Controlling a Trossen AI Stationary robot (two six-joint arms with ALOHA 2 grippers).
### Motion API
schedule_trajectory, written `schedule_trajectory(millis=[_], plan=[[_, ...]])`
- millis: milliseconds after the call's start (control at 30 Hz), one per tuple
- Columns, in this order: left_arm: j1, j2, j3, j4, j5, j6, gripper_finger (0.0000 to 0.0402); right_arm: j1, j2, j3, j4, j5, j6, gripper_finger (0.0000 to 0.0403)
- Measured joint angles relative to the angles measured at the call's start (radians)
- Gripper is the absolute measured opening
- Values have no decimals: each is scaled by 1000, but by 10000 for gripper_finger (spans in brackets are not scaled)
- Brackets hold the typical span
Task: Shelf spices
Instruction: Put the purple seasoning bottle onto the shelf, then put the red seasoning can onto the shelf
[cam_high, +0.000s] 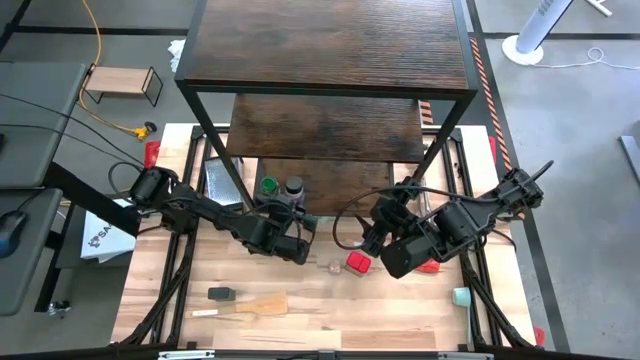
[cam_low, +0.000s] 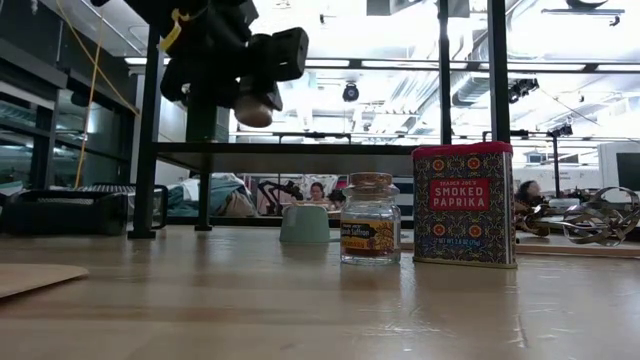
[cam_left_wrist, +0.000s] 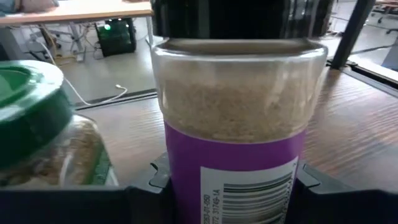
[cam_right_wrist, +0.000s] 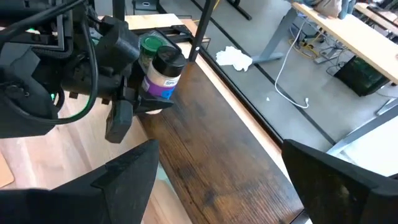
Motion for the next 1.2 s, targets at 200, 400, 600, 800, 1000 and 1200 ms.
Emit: schedule_trajectory(millis=[200, 400, 600, 800, 1000, 1200], plan=[[13, 0, 0, -8, 12, -18, 216, 0, 0, 0, 0, 2, -20, 336], [14, 0, 0, -9, 21, -55, 292, -3, 0, 0, 0, -18, -24, 336], [13, -1, 0, -11, -6, -55, 294, -3, 0, 0, 0, -9, -25, 336], [3, -55, 0, -1, -29, -55, 295, -3, 0, 0, 0, -6, -19, 336], [13, -163, 1, 9, -51, 95, 295, -13, 1, 0, 0, -12, 27, 336], [47, -266, 1, 79, -59, 316, 296, -23, 1, 0, 4, 27, 59, 336]])
